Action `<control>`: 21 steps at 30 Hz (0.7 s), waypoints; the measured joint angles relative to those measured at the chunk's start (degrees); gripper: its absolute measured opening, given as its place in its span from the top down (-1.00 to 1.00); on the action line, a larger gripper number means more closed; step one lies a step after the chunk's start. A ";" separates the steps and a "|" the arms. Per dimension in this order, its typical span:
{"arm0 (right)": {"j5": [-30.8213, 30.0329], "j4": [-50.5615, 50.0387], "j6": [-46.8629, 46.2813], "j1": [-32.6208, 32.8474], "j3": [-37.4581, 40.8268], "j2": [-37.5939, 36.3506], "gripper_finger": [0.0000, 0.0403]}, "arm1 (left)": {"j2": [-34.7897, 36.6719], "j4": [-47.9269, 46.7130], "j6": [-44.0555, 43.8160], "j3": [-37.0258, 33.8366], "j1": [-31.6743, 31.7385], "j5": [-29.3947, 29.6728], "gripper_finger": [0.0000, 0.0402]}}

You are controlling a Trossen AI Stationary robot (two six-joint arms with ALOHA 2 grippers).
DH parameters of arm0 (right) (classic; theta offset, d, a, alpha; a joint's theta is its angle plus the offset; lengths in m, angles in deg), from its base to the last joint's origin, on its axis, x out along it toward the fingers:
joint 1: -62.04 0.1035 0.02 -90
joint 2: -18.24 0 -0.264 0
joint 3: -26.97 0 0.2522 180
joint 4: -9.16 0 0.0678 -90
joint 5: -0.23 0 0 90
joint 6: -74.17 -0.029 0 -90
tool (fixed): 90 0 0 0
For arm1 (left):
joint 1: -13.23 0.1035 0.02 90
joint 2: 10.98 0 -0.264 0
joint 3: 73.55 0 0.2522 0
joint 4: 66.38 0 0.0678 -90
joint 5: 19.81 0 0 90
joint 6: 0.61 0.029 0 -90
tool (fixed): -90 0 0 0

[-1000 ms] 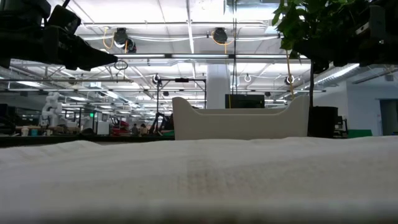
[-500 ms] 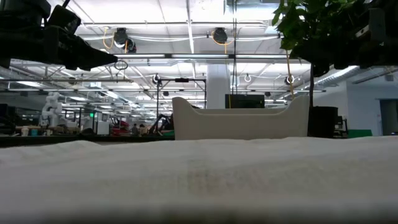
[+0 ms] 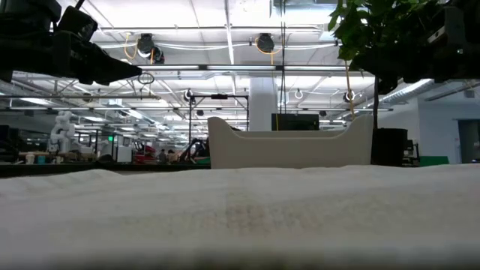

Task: Pick and placing Produce into tupperware
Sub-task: Return to Home Position

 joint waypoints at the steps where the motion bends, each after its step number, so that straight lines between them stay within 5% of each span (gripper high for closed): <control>1: 0.00 -0.02 0.13 0.00 0.00 0.00 1.00 | 0.00 0.00 0.01 0.00 0.00 0.01 0.91; 21: 0.00 0.00 0.25 0.00 0.00 0.00 1.00 | 0.00 0.00 0.00 0.00 0.00 0.00 0.87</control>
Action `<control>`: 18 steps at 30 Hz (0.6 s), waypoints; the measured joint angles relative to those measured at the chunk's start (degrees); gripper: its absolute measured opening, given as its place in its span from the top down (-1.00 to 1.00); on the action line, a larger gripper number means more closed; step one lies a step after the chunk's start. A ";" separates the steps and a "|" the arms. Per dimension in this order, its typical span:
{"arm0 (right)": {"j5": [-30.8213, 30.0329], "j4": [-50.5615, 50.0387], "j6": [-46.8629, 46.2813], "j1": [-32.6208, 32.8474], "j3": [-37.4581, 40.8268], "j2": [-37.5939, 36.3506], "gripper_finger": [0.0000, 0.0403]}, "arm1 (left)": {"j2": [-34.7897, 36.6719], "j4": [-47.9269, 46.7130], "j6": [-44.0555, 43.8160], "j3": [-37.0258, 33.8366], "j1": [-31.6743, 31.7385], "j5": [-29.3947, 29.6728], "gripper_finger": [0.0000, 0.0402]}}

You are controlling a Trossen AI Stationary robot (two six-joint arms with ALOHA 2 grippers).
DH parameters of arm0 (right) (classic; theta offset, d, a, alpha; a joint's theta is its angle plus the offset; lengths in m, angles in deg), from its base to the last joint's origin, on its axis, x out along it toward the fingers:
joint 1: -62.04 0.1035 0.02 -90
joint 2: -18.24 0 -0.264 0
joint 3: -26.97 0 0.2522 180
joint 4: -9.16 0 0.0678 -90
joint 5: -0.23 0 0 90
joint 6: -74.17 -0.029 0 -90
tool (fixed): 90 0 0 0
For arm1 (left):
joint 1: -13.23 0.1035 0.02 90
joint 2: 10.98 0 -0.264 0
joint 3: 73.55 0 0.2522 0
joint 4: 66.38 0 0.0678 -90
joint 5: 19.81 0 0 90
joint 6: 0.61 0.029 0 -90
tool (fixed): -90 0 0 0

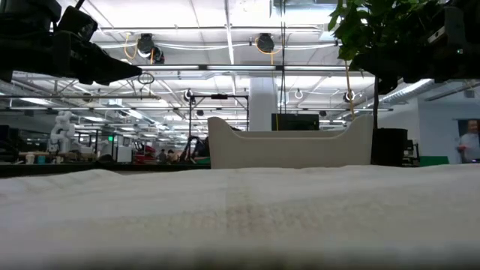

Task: Pick and placing Produce into tupperware
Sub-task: Return to Home Position

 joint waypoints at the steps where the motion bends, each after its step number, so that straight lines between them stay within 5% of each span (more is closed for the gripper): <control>1: 0.00 0.00 0.00 0.00 0.00 0.00 1.00 | 0.00 0.00 0.00 0.00 0.00 0.00 0.88; 10: 0.00 -0.01 -0.01 0.00 0.00 0.00 1.00 | 0.00 0.00 0.00 0.00 0.00 0.00 0.99; 18: 0.00 0.00 -0.02 0.02 0.00 0.00 1.00 | 0.02 0.00 0.00 0.00 0.00 0.00 0.88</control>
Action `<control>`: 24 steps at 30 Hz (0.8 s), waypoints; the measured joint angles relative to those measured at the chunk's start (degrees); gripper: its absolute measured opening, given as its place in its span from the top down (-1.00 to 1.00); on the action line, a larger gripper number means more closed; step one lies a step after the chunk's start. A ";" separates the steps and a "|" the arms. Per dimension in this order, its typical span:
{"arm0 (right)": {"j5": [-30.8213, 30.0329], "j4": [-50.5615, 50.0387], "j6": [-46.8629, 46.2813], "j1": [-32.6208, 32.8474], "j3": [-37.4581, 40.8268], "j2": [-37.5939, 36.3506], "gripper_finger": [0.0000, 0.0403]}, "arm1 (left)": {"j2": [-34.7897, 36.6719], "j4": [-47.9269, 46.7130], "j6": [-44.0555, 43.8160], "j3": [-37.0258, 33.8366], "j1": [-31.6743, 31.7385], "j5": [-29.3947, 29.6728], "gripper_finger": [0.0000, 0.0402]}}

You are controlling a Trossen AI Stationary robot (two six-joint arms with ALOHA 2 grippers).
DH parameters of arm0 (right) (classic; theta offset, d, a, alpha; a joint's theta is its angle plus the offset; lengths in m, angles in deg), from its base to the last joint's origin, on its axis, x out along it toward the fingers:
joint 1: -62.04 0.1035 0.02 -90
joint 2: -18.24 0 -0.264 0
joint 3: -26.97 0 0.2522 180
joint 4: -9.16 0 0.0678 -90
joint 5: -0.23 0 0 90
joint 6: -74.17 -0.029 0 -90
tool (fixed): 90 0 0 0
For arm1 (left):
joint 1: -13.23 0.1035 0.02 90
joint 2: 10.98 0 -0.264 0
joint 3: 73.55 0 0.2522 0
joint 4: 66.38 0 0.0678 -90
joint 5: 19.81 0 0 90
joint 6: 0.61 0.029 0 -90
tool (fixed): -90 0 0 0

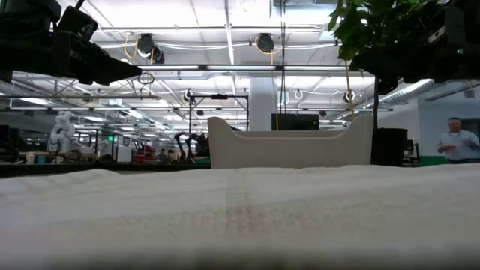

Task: Pick and placing Produce into tupperware
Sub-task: Return to Home Position

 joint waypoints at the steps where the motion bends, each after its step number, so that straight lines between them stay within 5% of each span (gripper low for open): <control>1: 0.00 -0.01 0.02 -0.01 0.01 -0.02 1.00 | -0.01 0.00 0.00 0.00 0.00 0.00 0.87; 15: -0.01 -0.02 0.01 0.00 0.02 -0.02 1.00 | 0.00 0.00 0.00 0.00 0.00 0.00 0.99; 24: 0.00 -0.02 0.02 -0.01 0.01 -0.02 1.00 | -0.02 0.00 0.00 0.00 0.00 0.00 0.87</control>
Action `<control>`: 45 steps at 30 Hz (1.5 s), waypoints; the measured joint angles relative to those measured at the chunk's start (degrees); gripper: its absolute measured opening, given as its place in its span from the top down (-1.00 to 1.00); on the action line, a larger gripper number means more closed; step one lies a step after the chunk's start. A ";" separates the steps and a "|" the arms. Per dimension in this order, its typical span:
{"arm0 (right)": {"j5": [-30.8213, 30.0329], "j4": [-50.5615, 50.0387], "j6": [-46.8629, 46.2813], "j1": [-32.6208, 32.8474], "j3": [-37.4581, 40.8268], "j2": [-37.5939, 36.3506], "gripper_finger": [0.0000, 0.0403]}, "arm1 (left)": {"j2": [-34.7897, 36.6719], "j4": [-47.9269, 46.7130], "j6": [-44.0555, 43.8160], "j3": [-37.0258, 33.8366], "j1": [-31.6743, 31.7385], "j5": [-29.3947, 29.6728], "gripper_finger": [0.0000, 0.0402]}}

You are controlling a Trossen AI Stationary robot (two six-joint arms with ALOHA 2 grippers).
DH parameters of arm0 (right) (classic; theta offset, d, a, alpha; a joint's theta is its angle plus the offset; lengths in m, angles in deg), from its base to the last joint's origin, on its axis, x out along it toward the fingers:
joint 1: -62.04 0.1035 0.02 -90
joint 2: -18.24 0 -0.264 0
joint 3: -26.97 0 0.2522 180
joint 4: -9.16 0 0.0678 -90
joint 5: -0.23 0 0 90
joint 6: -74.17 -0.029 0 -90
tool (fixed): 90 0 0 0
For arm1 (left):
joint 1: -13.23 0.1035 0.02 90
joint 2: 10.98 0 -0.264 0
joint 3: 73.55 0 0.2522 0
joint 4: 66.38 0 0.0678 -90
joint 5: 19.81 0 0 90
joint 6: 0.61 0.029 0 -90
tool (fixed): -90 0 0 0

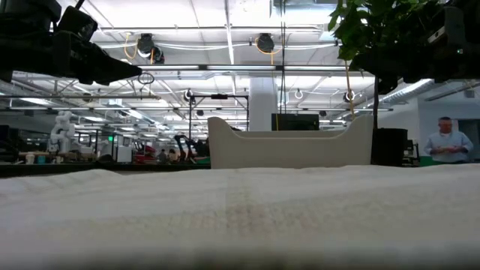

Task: Pick and placing Produce into tupperware
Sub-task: Return to Home Position

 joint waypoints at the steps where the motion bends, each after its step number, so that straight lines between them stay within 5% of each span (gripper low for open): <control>1: 0.00 0.02 0.00 0.01 -0.01 0.02 1.00 | 0.01 0.00 0.00 0.00 0.00 0.00 0.86; 14: -0.02 0.00 0.00 0.01 0.01 0.00 1.00 | 0.02 0.00 0.00 0.00 0.00 0.00 0.99; 45: -0.01 0.01 0.00 0.01 -0.01 0.01 1.00 | 0.00 0.00 0.00 0.00 0.00 -0.01 0.89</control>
